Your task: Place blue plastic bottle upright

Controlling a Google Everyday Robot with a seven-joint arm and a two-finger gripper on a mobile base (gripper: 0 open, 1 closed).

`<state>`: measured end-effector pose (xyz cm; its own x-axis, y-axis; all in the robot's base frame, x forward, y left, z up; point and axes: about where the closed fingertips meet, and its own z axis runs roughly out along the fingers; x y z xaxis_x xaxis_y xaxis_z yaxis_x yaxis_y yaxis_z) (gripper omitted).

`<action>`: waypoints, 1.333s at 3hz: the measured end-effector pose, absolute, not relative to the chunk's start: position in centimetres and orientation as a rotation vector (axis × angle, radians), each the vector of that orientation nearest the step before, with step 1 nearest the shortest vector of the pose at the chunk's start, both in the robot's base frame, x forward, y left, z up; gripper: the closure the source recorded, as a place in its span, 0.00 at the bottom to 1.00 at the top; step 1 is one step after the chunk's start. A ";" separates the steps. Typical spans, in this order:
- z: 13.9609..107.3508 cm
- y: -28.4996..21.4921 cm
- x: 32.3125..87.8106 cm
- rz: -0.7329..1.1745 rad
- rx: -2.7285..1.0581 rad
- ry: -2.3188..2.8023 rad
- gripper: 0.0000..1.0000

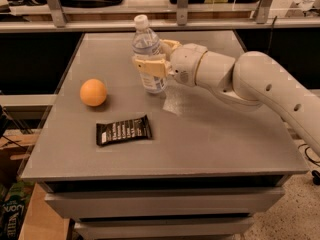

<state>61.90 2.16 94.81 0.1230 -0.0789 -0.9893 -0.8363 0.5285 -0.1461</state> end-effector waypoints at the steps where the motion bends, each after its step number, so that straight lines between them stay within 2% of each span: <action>1: 94.6 2.0 62.0 0.691 -0.858 1.339 1.00; 3: 94.0 1.8 62.4 0.714 -0.834 1.336 1.00; 4: 93.7 1.8 62.5 0.719 -0.832 1.345 0.82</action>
Offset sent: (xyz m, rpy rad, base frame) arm 0.0068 -0.0105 -0.0064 0.0698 0.0002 -0.0054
